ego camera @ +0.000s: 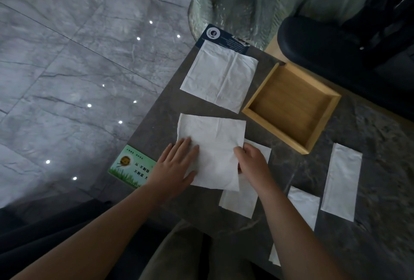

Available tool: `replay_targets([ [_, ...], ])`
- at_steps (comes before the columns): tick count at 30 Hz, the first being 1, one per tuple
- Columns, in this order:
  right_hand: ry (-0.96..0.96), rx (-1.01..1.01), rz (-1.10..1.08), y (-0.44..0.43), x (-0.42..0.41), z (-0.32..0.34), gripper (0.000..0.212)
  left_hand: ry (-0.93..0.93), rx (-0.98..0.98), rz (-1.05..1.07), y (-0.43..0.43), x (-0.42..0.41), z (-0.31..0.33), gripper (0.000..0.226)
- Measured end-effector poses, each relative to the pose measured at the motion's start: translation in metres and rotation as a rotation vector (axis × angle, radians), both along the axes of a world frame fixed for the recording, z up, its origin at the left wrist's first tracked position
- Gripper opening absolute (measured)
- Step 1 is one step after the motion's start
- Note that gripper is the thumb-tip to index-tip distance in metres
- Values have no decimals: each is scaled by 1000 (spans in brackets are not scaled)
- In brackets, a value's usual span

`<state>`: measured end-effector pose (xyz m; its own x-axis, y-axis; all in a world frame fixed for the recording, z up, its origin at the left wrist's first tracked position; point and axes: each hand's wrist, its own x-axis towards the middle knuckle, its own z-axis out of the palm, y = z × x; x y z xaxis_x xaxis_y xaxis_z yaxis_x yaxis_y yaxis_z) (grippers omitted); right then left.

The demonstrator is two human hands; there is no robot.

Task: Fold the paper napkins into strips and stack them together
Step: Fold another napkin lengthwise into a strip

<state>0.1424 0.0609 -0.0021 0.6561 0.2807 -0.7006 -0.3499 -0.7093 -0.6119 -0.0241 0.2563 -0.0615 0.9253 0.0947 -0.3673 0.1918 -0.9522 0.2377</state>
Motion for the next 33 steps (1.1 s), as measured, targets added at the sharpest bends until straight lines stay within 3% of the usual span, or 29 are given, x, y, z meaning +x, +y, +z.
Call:
replay_targets([
  [16,-37,-15,83,-5,10,6,38,10,48,-24,22,-12,0,76],
  [22,-101,-5,220,14,9,13,46,13,56,-46,23,-10,-1,74],
  [27,-214,-61,381,39,4,12,39,19,39,-62,20,-8,8,72],
  [33,-251,-19,417,61,2,14,43,-7,43,-67,20,-8,9,69],
])
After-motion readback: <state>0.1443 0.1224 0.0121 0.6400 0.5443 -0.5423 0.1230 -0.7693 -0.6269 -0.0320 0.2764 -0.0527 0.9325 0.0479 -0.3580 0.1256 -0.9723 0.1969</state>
